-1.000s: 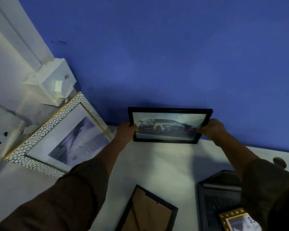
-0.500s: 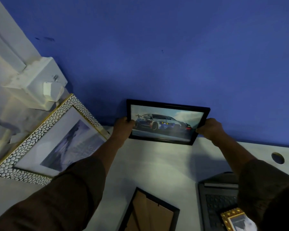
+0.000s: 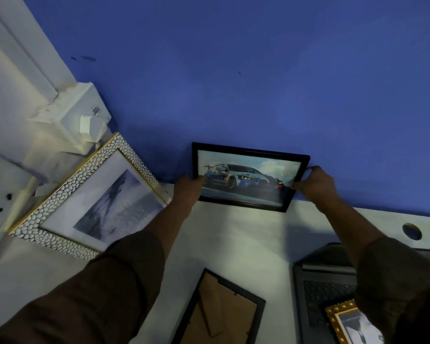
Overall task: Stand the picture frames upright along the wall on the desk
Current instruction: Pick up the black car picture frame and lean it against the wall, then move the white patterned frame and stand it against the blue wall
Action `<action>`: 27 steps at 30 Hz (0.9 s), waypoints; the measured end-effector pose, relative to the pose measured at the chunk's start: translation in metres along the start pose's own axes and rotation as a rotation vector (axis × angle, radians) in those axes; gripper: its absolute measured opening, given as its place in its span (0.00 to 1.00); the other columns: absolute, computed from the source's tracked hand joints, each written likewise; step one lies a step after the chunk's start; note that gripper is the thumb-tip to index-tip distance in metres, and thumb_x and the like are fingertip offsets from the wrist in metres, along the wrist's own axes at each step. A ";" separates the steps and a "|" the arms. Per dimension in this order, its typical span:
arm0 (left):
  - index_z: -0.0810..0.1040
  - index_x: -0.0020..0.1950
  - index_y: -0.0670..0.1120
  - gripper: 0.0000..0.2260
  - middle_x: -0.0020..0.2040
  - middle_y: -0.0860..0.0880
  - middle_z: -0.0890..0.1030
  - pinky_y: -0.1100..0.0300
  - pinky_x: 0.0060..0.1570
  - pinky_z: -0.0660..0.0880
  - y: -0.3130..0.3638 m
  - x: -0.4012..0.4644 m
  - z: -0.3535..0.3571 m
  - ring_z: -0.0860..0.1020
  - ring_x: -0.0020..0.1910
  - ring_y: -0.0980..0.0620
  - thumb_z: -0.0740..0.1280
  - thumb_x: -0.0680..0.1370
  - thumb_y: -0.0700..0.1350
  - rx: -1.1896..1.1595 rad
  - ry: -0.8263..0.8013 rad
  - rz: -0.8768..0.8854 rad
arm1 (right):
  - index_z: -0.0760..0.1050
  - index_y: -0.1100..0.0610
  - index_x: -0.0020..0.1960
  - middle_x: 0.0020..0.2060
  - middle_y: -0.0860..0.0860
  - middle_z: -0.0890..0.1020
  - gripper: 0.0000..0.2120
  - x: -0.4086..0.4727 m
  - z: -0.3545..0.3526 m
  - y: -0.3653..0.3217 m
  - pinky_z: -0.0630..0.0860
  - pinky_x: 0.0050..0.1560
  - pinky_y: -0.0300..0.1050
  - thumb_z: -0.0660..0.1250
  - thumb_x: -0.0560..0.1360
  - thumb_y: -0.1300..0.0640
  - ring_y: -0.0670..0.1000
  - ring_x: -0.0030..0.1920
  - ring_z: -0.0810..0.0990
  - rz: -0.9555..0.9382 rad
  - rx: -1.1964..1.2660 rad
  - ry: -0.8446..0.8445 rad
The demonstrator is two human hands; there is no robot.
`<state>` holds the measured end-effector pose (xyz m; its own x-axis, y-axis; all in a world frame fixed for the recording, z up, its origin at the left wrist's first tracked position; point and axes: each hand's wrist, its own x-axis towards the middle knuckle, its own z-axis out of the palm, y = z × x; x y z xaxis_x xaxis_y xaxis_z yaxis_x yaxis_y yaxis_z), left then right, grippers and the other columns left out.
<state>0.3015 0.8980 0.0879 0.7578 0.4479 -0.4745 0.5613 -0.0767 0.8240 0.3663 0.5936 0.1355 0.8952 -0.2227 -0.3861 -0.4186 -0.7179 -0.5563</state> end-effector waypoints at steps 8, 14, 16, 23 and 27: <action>0.77 0.66 0.38 0.22 0.62 0.38 0.81 0.50 0.56 0.77 -0.017 -0.058 -0.006 0.80 0.62 0.37 0.67 0.78 0.51 0.056 0.052 -0.030 | 0.58 0.64 0.77 0.71 0.65 0.71 0.41 -0.036 -0.014 0.011 0.75 0.59 0.53 0.77 0.73 0.60 0.65 0.68 0.73 -0.072 0.050 -0.021; 0.67 0.77 0.41 0.31 0.77 0.41 0.70 0.44 0.73 0.68 -0.043 -0.122 -0.003 0.70 0.74 0.39 0.67 0.79 0.55 0.097 0.097 -0.063 | 0.59 0.60 0.78 0.68 0.65 0.70 0.41 -0.075 -0.014 0.019 0.74 0.63 0.54 0.78 0.72 0.56 0.65 0.66 0.73 -0.324 0.030 0.032; 0.72 0.72 0.40 0.26 0.70 0.40 0.77 0.44 0.67 0.74 -0.051 -0.150 -0.010 0.76 0.67 0.38 0.68 0.78 0.51 0.052 0.160 -0.044 | 0.62 0.58 0.78 0.68 0.65 0.70 0.39 -0.097 -0.011 0.012 0.74 0.62 0.52 0.77 0.73 0.57 0.64 0.65 0.74 -0.417 0.032 -0.009; 0.67 0.75 0.41 0.26 0.64 0.51 0.71 0.59 0.57 0.67 -0.089 -0.228 -0.057 0.74 0.66 0.43 0.69 0.80 0.48 -0.107 0.372 -0.044 | 0.72 0.56 0.70 0.62 0.55 0.81 0.30 -0.176 0.022 -0.028 0.77 0.59 0.47 0.78 0.71 0.55 0.58 0.61 0.81 -0.691 0.037 -0.278; 0.68 0.75 0.44 0.26 0.67 0.51 0.73 0.58 0.57 0.71 -0.110 -0.244 -0.087 0.76 0.60 0.48 0.69 0.79 0.47 -0.193 0.441 -0.053 | 0.68 0.56 0.74 0.69 0.56 0.76 0.34 -0.206 0.044 -0.045 0.74 0.63 0.49 0.77 0.72 0.52 0.57 0.66 0.76 -0.764 -0.004 -0.416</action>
<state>0.0265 0.8744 0.1400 0.4934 0.7848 -0.3750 0.4917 0.1040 0.8646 0.1946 0.7013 0.2075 0.8019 0.5793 -0.1458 0.2751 -0.5748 -0.7706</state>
